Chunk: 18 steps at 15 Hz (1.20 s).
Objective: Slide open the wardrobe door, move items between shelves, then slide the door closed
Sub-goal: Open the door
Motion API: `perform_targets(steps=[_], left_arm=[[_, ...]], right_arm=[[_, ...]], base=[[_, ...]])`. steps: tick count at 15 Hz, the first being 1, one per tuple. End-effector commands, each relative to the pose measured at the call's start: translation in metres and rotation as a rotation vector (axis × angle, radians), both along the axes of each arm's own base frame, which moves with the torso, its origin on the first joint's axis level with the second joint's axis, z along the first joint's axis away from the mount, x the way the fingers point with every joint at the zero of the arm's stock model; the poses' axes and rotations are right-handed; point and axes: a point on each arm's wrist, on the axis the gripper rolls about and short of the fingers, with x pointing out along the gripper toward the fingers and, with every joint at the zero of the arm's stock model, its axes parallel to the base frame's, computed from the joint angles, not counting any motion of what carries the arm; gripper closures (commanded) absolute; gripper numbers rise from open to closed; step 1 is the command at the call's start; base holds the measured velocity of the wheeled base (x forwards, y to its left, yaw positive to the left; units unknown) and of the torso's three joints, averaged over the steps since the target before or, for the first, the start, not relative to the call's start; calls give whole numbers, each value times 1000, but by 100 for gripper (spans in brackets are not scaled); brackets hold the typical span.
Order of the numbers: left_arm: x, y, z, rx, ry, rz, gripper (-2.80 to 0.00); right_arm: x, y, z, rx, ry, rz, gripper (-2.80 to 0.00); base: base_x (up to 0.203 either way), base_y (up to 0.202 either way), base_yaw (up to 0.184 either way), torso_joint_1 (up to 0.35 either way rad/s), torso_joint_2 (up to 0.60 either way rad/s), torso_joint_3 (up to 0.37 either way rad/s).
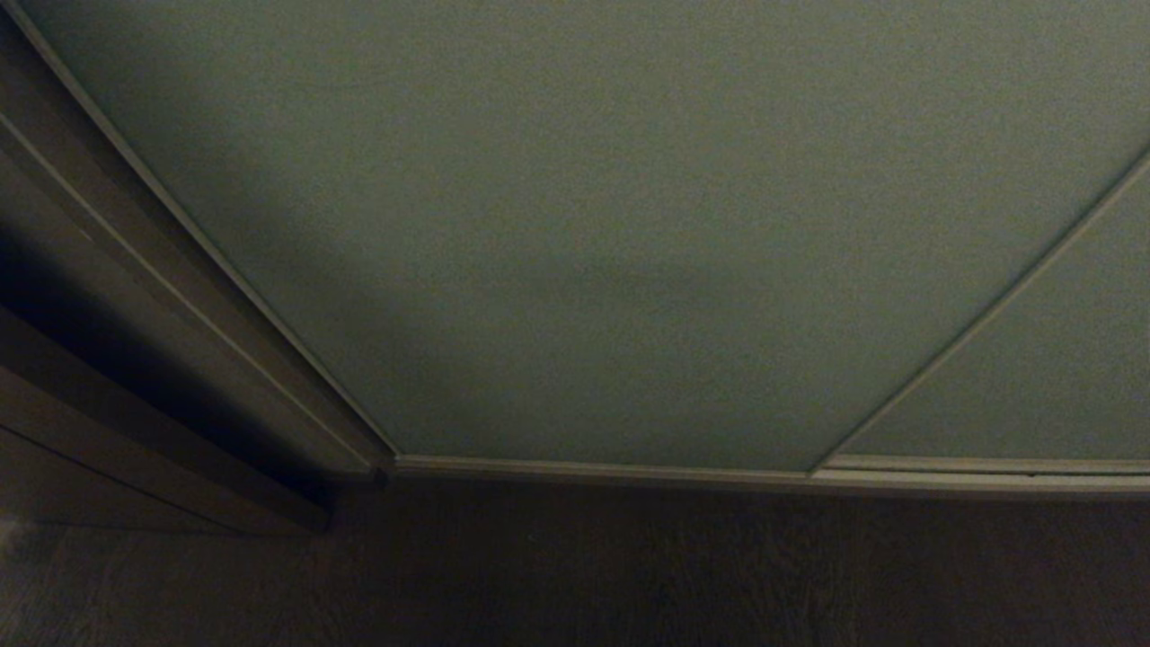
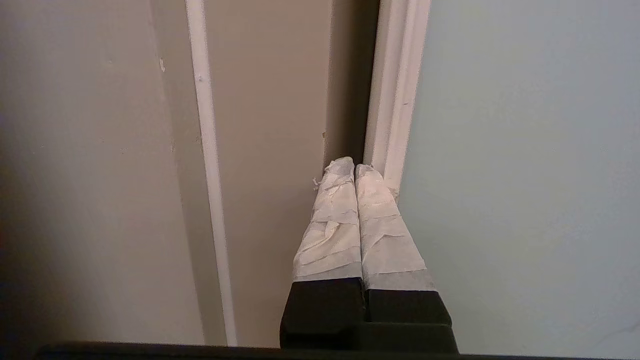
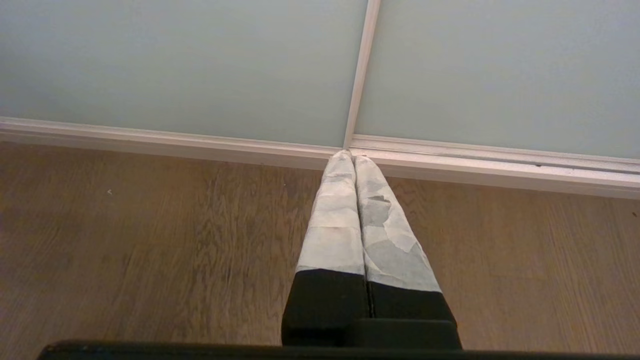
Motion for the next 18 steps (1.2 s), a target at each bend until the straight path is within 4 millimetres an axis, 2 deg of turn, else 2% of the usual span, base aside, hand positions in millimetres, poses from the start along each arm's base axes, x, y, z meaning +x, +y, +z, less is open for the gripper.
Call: perform_targets(steps=[1, 12, 15, 18], left_arm=[[6, 1, -2, -1, 12, -2, 0], [12, -7, -9, 38, 128, -132, 0], [2, -9, -8, 28, 127, -133, 0], [0, -9, -12, 23, 145, -134, 0]], right_arm=[[0, 0, 0, -1, -1, 0, 0], [0, 0, 0, -1, -1, 0, 0], [0, 0, 0, 0, -1, 0, 0], [0, 0, 0, -1, -1, 0, 0]], base=[[0, 0, 0, 0, 0, 0], [0, 0, 0, 0, 0, 0], [0, 0, 0, 0, 0, 0], [0, 0, 0, 0, 0, 0]])
